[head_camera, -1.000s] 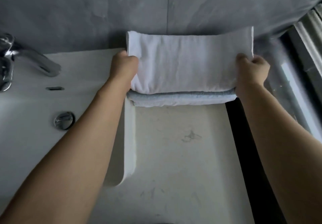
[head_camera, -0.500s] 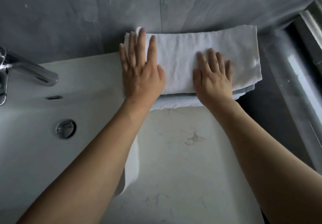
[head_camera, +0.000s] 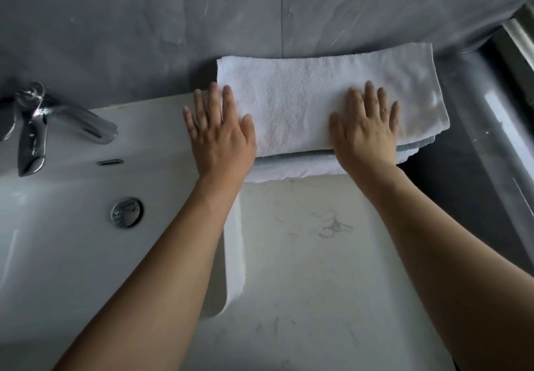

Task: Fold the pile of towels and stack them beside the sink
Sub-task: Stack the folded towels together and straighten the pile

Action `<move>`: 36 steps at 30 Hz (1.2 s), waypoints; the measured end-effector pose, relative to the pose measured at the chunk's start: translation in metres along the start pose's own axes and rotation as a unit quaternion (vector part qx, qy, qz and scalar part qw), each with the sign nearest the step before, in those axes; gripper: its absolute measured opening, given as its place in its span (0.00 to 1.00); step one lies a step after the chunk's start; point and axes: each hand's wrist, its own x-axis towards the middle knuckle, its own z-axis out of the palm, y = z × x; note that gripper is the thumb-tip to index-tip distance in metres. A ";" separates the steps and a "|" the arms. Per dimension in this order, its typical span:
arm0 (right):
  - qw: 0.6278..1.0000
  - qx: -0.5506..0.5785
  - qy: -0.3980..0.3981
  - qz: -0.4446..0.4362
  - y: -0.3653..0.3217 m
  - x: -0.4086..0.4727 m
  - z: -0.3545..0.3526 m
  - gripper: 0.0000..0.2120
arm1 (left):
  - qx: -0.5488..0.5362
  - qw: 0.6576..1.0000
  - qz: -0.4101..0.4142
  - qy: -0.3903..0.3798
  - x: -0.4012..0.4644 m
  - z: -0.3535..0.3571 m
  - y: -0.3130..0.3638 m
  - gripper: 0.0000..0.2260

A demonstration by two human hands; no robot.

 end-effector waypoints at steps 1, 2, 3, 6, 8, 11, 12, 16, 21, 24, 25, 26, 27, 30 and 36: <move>1.000 0.011 0.005 -0.014 -0.006 -0.007 0.000 0.28 | -0.006 1.000 0.013 0.005 -0.005 -0.002 -0.002 0.27; 0.999 0.022 0.012 -0.026 -0.012 -0.015 -0.001 0.28 | -0.012 1.000 0.024 0.009 -0.011 -0.005 -0.005 0.26; 0.999 0.031 0.018 -0.036 -0.018 -0.023 -0.001 0.27 | -0.020 0.999 0.031 0.010 -0.017 -0.006 -0.008 0.26; 0.996 0.052 0.042 -0.064 -0.035 -0.045 0.000 0.26 | -0.048 0.998 0.034 0.009 -0.036 -0.012 -0.018 0.27; 0.992 0.069 0.059 -0.087 -0.045 -0.059 0.002 0.25 | -0.068 0.997 0.037 0.019 -0.050 -0.016 -0.025 0.27; 0.987 0.091 0.071 -0.108 -0.059 -0.077 0.005 0.24 | -0.083 0.995 0.046 0.033 -0.068 -0.023 -0.040 0.26; 0.986 0.097 0.071 -0.112 -0.065 -0.083 0.007 0.23 | -0.088 0.995 0.046 0.032 -0.073 -0.025 -0.045 0.26; 0.982 0.121 0.061 -0.129 -0.091 -0.107 0.013 0.22 | -0.101 0.994 0.040 0.025 -0.092 -0.034 -0.073 0.25; 0.979 0.137 0.056 -0.138 -0.137 -0.141 0.023 0.23 | -0.116 0.992 0.040 0.027 -0.111 -0.048 -0.118 0.23; 0.978 0.146 0.051 -0.138 -0.173 -0.165 0.033 0.23 | -0.135 0.989 0.049 0.039 -0.124 -0.059 -0.157 0.22; 0.978 0.147 0.049 -0.137 -0.187 -0.173 0.037 0.23 | -0.141 0.988 0.050 0.041 -0.129 -0.063 -0.172 0.21; 0.979 0.147 0.047 -0.136 -0.201 -0.181 0.041 0.23 | -0.146 0.987 0.052 0.039 -0.133 -0.066 -0.188 0.21; 0.979 0.148 0.047 -0.135 -0.216 -0.191 0.047 0.23 | -0.151 0.986 0.054 0.036 -0.138 -0.070 -0.205 0.21; 0.979 0.152 0.047 -0.131 -0.263 -0.218 0.061 0.22 | -0.166 0.984 0.060 0.026 -0.148 -0.079 -0.256 0.20; 0.973 0.172 0.019 -0.151 -0.343 -0.253 0.081 0.22 | -0.172 0.983 0.048 0.035 -0.166 -0.093 -0.335 0.17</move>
